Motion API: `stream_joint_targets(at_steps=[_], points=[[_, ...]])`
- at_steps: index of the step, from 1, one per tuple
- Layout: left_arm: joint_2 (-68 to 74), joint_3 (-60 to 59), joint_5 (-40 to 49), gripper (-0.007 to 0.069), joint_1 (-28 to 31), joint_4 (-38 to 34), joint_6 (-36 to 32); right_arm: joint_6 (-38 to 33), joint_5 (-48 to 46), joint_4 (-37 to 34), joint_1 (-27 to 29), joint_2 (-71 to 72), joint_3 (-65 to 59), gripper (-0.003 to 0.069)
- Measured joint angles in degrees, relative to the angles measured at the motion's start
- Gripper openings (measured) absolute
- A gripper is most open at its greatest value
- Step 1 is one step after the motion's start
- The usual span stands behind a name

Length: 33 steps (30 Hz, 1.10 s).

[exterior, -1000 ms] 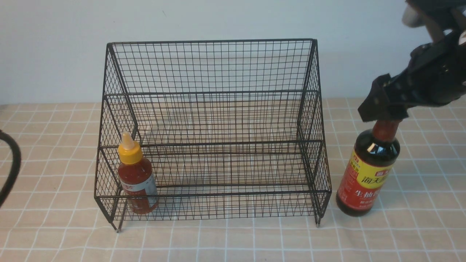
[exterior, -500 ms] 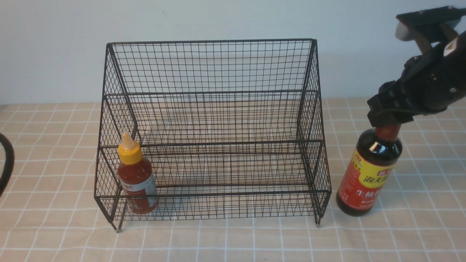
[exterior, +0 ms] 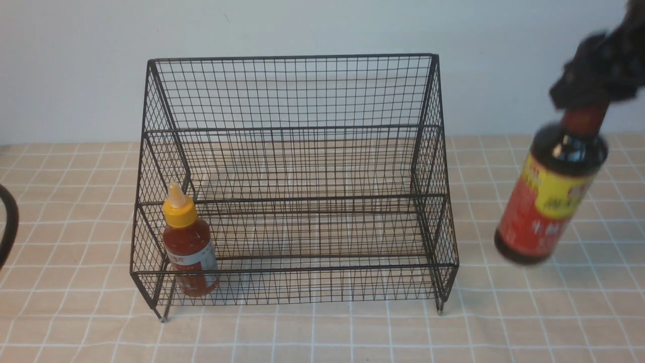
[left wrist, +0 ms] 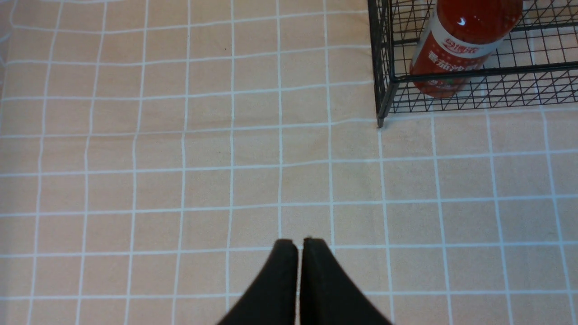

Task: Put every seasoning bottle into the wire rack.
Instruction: Use the right arm to put the condiment bottle back on the shelf

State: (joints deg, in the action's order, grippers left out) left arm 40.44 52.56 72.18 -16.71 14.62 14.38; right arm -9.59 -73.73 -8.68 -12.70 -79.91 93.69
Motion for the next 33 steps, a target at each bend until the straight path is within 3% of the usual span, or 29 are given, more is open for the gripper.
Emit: stream_joint_targets(at_steps=[8, 18, 26, 33], points=[[0.0, 0.0, 0.0, -0.0007, 0.0, -0.1, 0.0, -2.8, -0.4, -5.8, 0.0, 0.1, 11.4, 0.0274], [0.0, 0.0, 0.0, -0.0007, 0.0, -0.1, 0.0, -5.0, 0.9, -16.1, -0.5, -4.2, 13.5, 0.0274], [0.0, 0.0, 0.0, -0.0007, 0.0, -0.1, 0.0, -6.3, 8.0, -15.6, -5.6, -8.2, 13.5, 0.0274], [0.0, 0.0, 0.0, -0.0007, 0.0, -0.1, 0.0, -6.3, 12.7, -15.6, -6.8, -11.0, 13.5, 0.0274]])
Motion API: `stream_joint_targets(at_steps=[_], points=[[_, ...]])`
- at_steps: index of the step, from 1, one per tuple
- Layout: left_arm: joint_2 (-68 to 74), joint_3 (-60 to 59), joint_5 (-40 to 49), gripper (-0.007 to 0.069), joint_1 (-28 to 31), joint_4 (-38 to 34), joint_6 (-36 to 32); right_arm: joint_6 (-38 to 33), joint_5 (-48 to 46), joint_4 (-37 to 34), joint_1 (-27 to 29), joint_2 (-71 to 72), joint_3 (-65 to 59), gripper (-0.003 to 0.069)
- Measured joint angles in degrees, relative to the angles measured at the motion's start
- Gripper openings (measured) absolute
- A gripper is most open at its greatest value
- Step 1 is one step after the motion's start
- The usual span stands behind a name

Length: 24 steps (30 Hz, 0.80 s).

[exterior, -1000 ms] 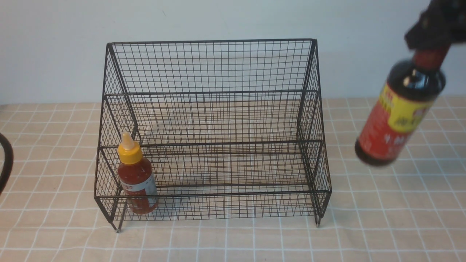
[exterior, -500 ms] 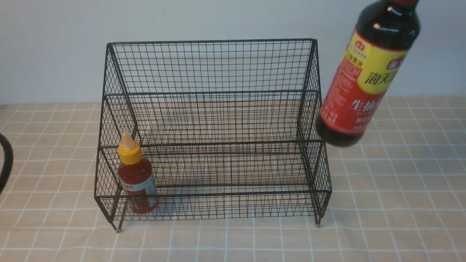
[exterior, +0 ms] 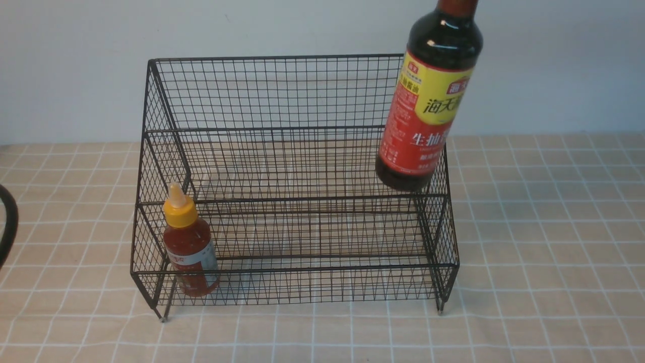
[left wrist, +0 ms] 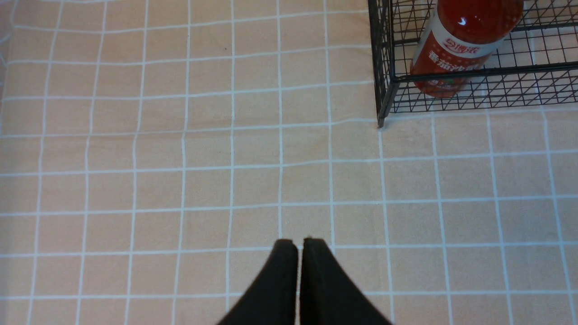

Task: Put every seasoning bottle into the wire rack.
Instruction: Use the right arm to put the condiment bottle back on the shelf

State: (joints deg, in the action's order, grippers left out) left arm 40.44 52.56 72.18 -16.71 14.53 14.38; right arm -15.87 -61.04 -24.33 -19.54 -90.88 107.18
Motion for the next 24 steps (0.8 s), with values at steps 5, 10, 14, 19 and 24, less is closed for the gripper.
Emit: stream_joint_targets(at_steps=[5, 10, 14, 19, 24], points=[[0.0, 0.0, 0.0, -0.0007, 0.0, 0.0, 0.0, 0.0, 1.3, 2.6, 0.0, -2.6, 0.0, 0.0274], [0.0, 0.0, 0.0, -0.0007, 0.0, 0.0, 0.0, 0.0, 1.2, 3.2, 0.0, -5.3, 0.0, 0.0274], [0.0, 0.0, 0.0, -0.0007, 0.0, 0.0, 0.0, 0.0, 0.6, 3.2, 0.0, -7.2, 0.0, 0.0274], [0.0, 0.0, 0.0, -0.0007, 0.0, 0.0, 0.0, 0.0, -2.1, 3.3, 0.0, -8.5, 0.0, 0.0274], [0.0, 0.0, 0.0, -0.0007, 0.0, 0.0, 0.0, 0.0, -6.9, 5.2, -0.7, -10.7, 0.0, 0.0274]])
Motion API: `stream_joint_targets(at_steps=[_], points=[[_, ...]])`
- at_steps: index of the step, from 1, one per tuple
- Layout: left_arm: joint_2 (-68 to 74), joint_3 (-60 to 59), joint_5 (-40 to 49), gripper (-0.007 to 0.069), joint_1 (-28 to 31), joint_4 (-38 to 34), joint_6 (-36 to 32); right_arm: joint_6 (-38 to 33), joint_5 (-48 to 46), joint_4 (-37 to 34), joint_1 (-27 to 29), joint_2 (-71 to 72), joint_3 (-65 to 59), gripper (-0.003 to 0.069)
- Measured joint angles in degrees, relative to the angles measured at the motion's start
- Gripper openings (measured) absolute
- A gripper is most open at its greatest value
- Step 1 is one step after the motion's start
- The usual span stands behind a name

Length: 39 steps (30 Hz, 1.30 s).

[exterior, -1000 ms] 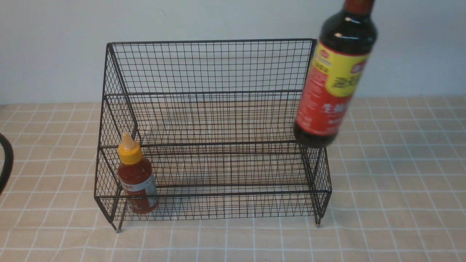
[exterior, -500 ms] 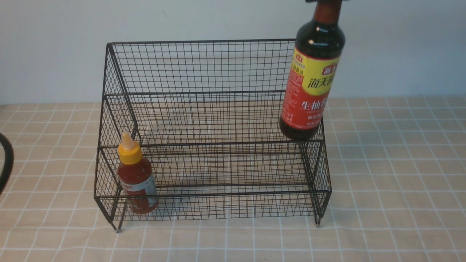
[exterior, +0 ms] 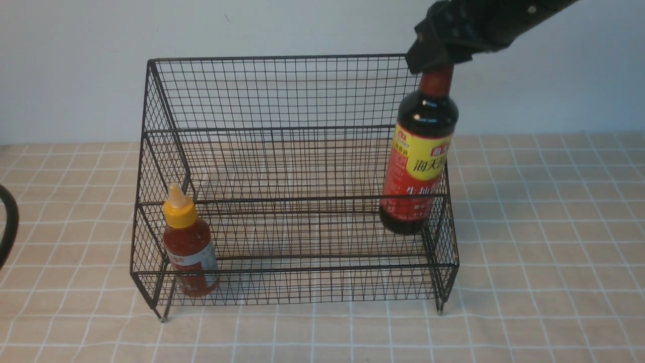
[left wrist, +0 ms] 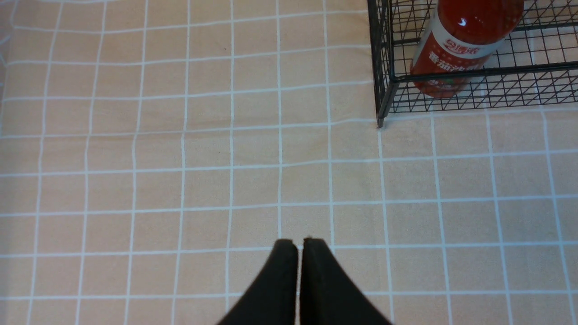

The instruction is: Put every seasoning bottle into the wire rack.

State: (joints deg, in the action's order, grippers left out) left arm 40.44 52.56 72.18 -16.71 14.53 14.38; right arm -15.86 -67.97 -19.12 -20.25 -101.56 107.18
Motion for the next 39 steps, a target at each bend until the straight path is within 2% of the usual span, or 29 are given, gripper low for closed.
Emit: stream_joint_targets(at_steps=[7, 10, 12, 18, 23, 34, 36, 39], points=[[0.0, 0.0, 0.0, -0.0007, 0.0, 0.0, 0.0, 0.5, -1.1, 6.9, -4.6, -1.9, 0.0, 0.0274], [0.0, 0.0, 0.0, -0.0007, 0.0, 0.0, 0.0, 2.9, -0.6, 9.8, -6.8, -2.3, 0.0, 0.0281], [0.0, 0.0, 0.0, -0.0007, 0.0, 0.1, 0.0, 3.9, -0.4, 10.9, -7.5, -2.3, 0.1, 0.0300], [0.0, 0.0, 0.0, -0.0007, 0.0, 0.1, 0.0, 8.4, -0.1, 14.4, -8.4, -2.2, 0.5, 0.0421], [0.0, 0.0, 0.0, -0.0007, 0.0, 0.0, 0.0, 11.8, 0.2, 16.5, -8.4, -0.7, 0.5, 0.0448], [0.0, 0.0, -0.7, -0.0007, 0.0, 0.0, 0.0, 15.4, 5.4, 18.4, -8.4, 12.3, 0.6, 0.0448], [0.0, 0.0, -1.3, -0.0007, 0.0, 0.0, 0.0, 15.9, 5.5, 19.1, -8.4, 17.2, 0.6, 0.0427], [0.0, 0.0, -2.9, -0.0007, 0.0, 0.0, 0.0, 15.9, 4.1, 21.1, -8.4, 24.8, 0.6, 0.0351]])
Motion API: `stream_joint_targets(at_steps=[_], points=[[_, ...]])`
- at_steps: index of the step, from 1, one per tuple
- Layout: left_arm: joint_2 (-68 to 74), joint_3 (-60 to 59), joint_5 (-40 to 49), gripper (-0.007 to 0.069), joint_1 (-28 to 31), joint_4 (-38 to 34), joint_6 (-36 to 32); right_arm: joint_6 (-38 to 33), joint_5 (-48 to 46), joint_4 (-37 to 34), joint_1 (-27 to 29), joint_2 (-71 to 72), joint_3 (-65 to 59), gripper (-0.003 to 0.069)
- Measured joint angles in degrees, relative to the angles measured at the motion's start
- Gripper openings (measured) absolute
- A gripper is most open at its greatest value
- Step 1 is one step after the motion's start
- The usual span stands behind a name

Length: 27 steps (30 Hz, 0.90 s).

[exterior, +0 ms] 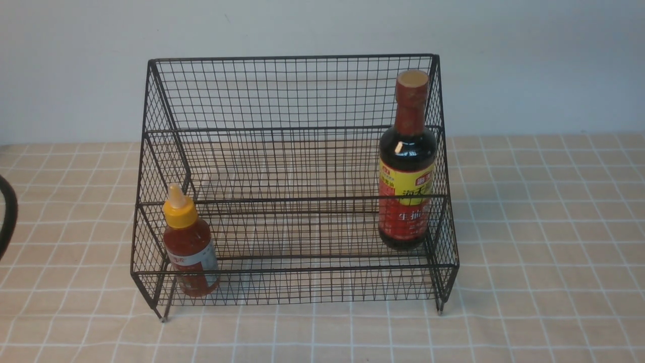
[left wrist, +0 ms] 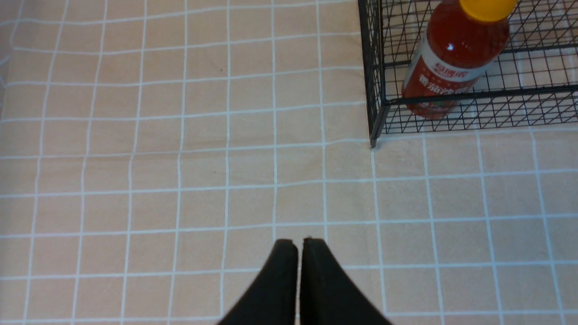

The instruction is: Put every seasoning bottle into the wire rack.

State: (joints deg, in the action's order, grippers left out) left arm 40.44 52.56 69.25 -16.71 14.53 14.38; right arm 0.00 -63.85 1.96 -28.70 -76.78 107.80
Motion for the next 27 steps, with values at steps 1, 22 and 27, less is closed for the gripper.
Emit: stream_joint_targets(at_steps=[1, 22, 27], points=[[0.0, 0.0, -0.3, -0.0007, 0.0, 0.0, 0.0, 0.3, -0.9, 0.9, 0.0, 2.2, 0.1, 0.0328], [0.0, -0.1, -20.4, -0.0007, 0.0, -7.6, 0.5, 21.6, 31.9, 18.5, 0.0, 76.5, -63.0, -0.0012], [-0.5, -0.9, -21.5, -0.0007, 0.0, -8.1, 0.2, 22.8, 45.8, 18.7, 0.0, 77.6, -70.0, -0.0012]])
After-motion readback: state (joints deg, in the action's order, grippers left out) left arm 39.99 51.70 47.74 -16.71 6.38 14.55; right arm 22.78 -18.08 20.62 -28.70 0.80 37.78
